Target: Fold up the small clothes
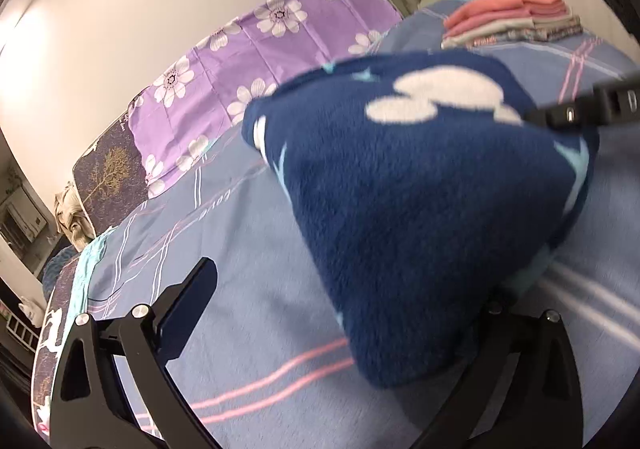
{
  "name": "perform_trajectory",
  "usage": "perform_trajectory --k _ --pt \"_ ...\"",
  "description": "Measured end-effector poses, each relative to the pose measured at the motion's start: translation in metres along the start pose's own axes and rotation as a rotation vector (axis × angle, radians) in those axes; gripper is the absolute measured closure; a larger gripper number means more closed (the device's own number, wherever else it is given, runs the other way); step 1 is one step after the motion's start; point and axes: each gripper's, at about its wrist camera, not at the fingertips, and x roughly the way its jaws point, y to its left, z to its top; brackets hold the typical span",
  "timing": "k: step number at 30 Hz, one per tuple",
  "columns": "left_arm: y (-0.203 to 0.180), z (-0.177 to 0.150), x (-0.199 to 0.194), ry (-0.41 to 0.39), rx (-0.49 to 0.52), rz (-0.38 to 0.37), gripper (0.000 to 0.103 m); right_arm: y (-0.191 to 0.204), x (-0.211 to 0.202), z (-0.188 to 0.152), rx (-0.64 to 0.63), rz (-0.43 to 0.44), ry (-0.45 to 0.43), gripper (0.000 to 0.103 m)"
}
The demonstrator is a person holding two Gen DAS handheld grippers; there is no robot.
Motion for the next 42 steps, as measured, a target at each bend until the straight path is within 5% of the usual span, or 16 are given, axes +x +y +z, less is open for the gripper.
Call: perform_trajectory --k 10,11,13,14,17,19,22,25,27,30,32,35,37,40,42 --pt "0.006 -0.002 0.007 0.061 -0.028 -0.093 0.006 -0.004 0.000 0.002 0.011 0.000 0.010 0.062" --pt "0.006 -0.001 0.001 0.071 -0.033 -0.140 0.011 -0.005 0.000 0.002 0.015 -0.003 0.010 0.062" --pt "0.021 0.000 -0.010 0.108 -0.149 -0.411 0.052 -0.007 0.000 0.003 0.027 0.002 0.012 0.061" --pt "0.037 0.000 -0.016 0.120 -0.256 -0.567 0.053 -0.009 0.000 0.004 0.035 0.008 0.014 0.061" --pt "0.074 0.012 -0.034 0.053 -0.349 -0.660 0.076 -0.010 0.001 0.004 0.038 0.017 0.017 0.060" --pt "0.086 0.026 -0.044 -0.018 -0.354 -0.648 0.078 -0.007 0.001 0.004 0.028 0.006 0.013 0.060" --pt "0.082 0.058 -0.037 -0.093 -0.254 -0.500 0.077 -0.005 0.001 0.003 0.023 -0.010 0.007 0.060" --pt "0.051 0.076 0.021 -0.014 -0.147 -0.481 0.058 -0.004 0.000 0.003 0.022 -0.019 0.007 0.059" --pt "0.029 0.069 0.052 -0.007 -0.075 -0.435 0.058 -0.004 -0.004 0.003 0.034 -0.038 0.010 0.059" --pt "0.037 0.074 0.050 0.039 -0.136 -0.442 0.059 0.005 -0.023 0.014 0.048 -0.054 0.028 0.059" --pt "0.030 0.069 0.043 0.013 -0.065 -0.399 0.059 0.025 -0.040 0.037 -0.030 -0.035 -0.049 0.065" --pt "0.033 0.069 0.045 0.030 -0.107 -0.421 0.059 0.049 -0.044 0.059 -0.122 -0.047 -0.121 0.065" --pt "0.036 0.069 0.046 0.028 -0.109 -0.421 0.059 0.055 -0.027 0.067 -0.144 -0.057 -0.114 0.065" --pt "0.036 0.068 0.046 0.020 -0.117 -0.414 0.059 0.036 0.035 0.056 -0.118 -0.115 0.056 0.065" --pt "0.032 0.069 0.048 0.009 -0.111 -0.407 0.059 0.026 0.048 0.044 -0.125 -0.098 0.016 0.064"
